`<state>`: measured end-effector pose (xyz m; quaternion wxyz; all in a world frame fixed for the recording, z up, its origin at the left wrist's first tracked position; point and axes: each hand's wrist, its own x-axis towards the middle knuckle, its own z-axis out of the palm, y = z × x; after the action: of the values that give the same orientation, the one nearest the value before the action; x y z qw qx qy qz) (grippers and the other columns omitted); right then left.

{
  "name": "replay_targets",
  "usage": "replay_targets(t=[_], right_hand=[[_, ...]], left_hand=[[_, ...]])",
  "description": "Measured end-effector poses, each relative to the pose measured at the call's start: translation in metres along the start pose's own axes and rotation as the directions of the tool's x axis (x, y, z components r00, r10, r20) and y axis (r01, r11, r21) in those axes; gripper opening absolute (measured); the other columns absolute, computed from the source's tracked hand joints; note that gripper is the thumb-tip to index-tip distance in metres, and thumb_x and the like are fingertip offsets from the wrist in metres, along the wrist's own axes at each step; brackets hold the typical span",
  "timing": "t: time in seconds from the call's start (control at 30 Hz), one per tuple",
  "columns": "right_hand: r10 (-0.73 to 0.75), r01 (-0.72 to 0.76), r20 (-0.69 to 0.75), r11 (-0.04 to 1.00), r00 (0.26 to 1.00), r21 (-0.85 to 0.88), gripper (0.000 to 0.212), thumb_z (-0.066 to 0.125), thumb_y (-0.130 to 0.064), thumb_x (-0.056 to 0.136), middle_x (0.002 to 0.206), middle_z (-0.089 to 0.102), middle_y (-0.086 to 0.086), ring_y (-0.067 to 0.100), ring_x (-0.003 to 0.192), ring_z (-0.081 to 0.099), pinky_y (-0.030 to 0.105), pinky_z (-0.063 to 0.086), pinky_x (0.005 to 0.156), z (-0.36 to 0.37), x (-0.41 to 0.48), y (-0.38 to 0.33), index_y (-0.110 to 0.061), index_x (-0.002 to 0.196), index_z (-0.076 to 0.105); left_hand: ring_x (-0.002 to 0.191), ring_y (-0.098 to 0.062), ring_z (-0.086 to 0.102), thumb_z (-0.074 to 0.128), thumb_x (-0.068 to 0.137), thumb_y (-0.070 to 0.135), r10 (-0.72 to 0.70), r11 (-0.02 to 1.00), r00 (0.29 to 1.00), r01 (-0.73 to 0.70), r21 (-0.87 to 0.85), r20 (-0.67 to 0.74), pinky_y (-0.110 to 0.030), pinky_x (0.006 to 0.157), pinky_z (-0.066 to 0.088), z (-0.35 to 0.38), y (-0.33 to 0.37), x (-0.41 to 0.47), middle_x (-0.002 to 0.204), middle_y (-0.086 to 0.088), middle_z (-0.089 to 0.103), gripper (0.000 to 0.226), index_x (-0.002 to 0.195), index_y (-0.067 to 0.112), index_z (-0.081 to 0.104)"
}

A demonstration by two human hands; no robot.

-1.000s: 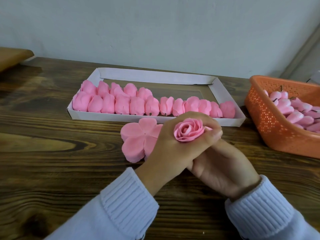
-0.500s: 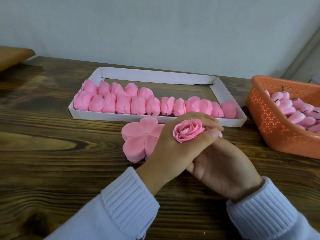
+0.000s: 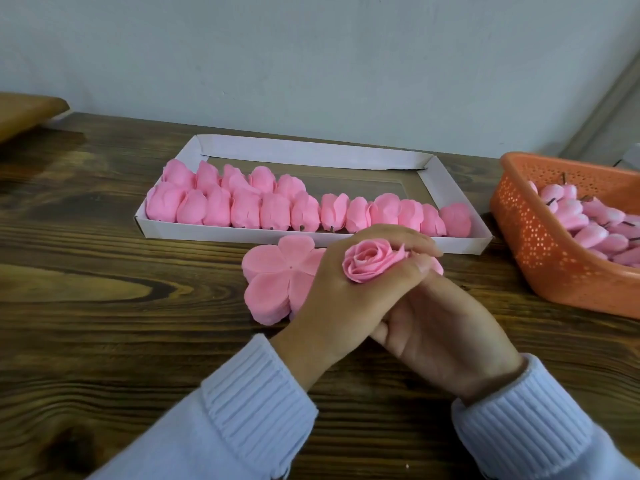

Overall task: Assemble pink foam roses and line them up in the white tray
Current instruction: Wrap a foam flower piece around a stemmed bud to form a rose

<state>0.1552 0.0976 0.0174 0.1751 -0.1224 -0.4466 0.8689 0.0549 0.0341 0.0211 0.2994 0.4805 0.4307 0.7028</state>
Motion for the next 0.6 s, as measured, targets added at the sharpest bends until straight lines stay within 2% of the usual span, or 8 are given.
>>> replay_targets(t=[0.1,0.17,0.3,0.4,0.47,0.6], right_hand=[[0.001,-0.008,-0.069,0.995,0.998,-0.095,0.026,0.055,-0.029,0.091,0.111,0.057,0.02,0.032,0.104,0.056,0.035,0.054,0.081,0.0002,0.0002,0.0021,-0.014,0.103,0.074],[-0.041,0.039,-0.018,0.996,0.999,-0.077,0.026,0.059,-0.025,0.086,0.11,0.067,0.012,0.023,0.103,0.064,0.034,0.056,0.084,0.0002,-0.0011,0.002,-0.013,0.104,0.073],[-0.101,0.1,0.075,0.995,0.992,0.014,0.033,0.056,-0.015,0.085,0.115,0.067,0.012,0.021,0.111,0.063,0.033,0.053,0.091,-0.0016,-0.0016,0.0004,-0.006,0.114,0.068],[-0.052,0.046,0.111,0.997,0.992,0.06,0.032,0.053,-0.026,0.087,0.115,0.067,0.003,0.016,0.112,0.061,0.031,0.052,0.09,-0.0019,0.0005,0.0008,-0.016,0.112,0.07],[-0.001,-0.003,0.082,0.999,0.997,0.048,0.033,0.054,-0.034,0.085,0.113,0.068,0.002,0.015,0.108,0.063,0.03,0.053,0.084,-0.0021,0.0015,0.0008,-0.02,0.109,0.072],[-0.037,0.037,0.022,0.999,0.999,-0.035,0.026,0.056,-0.027,0.088,0.108,0.069,0.004,0.014,0.104,0.065,0.029,0.055,0.081,-0.0028,0.0001,0.0024,-0.018,0.105,0.074]], left_hand=[[0.095,-0.004,0.066,0.066,0.08,0.014,0.009,1.0,1.0,-0.009,0.019,0.019,-0.015,0.079,0.049,0.0009,0.0016,-0.0005,0.093,0.013,0.071,0.012,0.086,0.022,0.072],[0.098,-0.006,0.066,0.068,0.078,0.02,0.02,0.999,0.999,-0.021,0.039,0.028,-0.018,0.081,0.05,0.0006,0.0018,-0.0008,0.097,0.01,0.071,0.011,0.088,0.022,0.071],[0.098,-0.006,0.066,0.07,0.079,0.011,0.041,0.997,0.999,-0.041,0.06,0.004,-0.018,0.082,0.05,0.0007,-0.0002,0.0001,0.095,0.009,0.071,0.014,0.087,0.022,0.071],[0.097,-0.007,0.066,0.067,0.081,0.008,0.047,0.998,0.999,-0.047,0.03,-0.003,-0.017,0.082,0.048,0.0008,-0.0009,0.0006,0.094,0.006,0.071,0.009,0.086,0.013,0.072],[0.095,-0.004,0.066,0.064,0.082,0.009,0.042,0.998,0.999,-0.042,0.037,0.003,-0.015,0.081,0.048,0.0011,-0.0007,0.0004,0.092,0.008,0.071,0.011,0.088,0.014,0.072],[0.096,-0.005,0.065,0.064,0.082,0.008,0.045,0.997,0.999,-0.046,0.054,0.02,-0.016,0.082,0.048,0.0021,0.0009,0.0002,0.092,0.008,0.071,0.011,0.087,0.014,0.071]])
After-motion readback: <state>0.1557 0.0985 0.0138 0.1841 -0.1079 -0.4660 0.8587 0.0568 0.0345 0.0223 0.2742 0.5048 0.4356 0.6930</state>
